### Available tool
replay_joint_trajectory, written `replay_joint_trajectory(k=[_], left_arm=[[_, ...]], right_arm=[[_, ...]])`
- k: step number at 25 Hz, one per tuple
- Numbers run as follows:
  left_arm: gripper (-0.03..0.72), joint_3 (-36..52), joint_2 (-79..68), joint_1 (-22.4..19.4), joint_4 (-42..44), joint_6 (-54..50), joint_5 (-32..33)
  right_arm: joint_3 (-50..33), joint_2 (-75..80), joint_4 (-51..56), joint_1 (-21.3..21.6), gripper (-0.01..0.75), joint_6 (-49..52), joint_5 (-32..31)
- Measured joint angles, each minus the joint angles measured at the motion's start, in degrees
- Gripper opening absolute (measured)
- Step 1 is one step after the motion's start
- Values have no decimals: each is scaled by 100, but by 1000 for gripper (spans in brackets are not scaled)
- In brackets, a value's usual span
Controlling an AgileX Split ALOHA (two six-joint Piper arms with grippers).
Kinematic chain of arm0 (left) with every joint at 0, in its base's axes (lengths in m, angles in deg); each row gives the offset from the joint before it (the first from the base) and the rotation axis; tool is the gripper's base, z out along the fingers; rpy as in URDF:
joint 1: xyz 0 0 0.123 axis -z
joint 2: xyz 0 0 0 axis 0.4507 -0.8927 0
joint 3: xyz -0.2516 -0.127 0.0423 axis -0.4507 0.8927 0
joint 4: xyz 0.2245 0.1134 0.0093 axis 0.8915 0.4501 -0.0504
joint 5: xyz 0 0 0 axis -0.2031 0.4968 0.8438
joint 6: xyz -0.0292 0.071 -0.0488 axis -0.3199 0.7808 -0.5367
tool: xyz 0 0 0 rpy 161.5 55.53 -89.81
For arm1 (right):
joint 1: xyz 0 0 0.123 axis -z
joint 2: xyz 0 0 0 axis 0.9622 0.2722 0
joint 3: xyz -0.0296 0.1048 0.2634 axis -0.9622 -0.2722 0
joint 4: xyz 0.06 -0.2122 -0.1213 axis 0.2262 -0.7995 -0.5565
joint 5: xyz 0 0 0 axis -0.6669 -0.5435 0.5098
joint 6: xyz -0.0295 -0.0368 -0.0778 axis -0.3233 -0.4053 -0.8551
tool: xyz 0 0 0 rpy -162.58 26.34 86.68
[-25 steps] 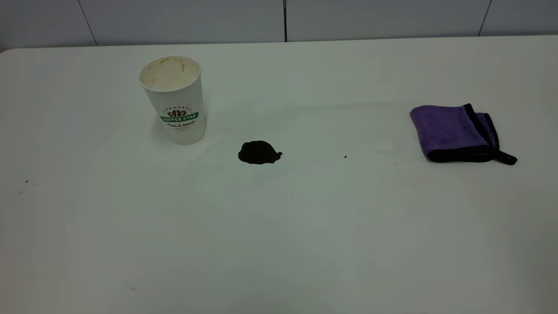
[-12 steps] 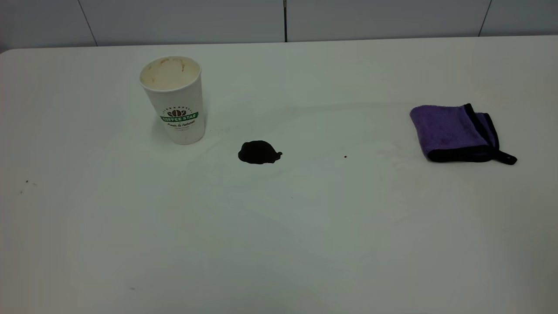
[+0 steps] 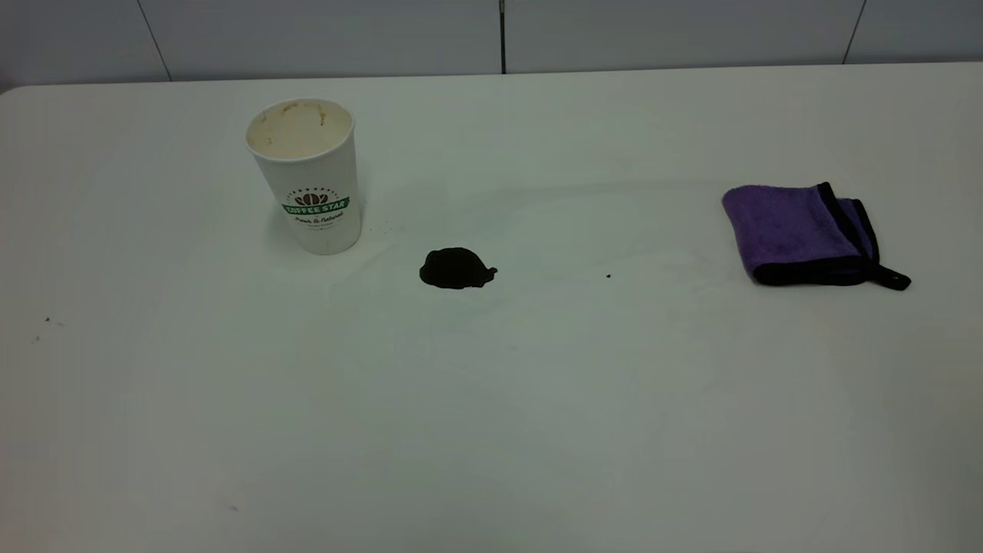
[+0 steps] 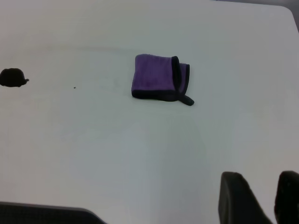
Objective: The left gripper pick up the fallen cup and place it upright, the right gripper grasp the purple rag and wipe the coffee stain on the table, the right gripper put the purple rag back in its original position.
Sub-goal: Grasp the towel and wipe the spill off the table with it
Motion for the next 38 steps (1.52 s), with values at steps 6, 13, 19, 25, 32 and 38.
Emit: replay_joint_trajectory(k=[6,13,19,25,32,38], left_arm=[[501,0,0,0,0,0,0],[501,0,0,0,0,-5,0],[501,0,0,0,0,-5,0],[501,0,0,0,0,-5,0],[501,0,0,0,0,-29,2],[501,0,0,0,0,-29,2]], right_arm=[[0,0,0,0,239,0,0],[0,0,13,0,239,25,0],[290,795,-142,0,281,246,-279],[740,3323,-287,0,511,290,1045],[1246,6573,-271,0,723,297,2842],[2177,9388,0,0,728,144,3611]])
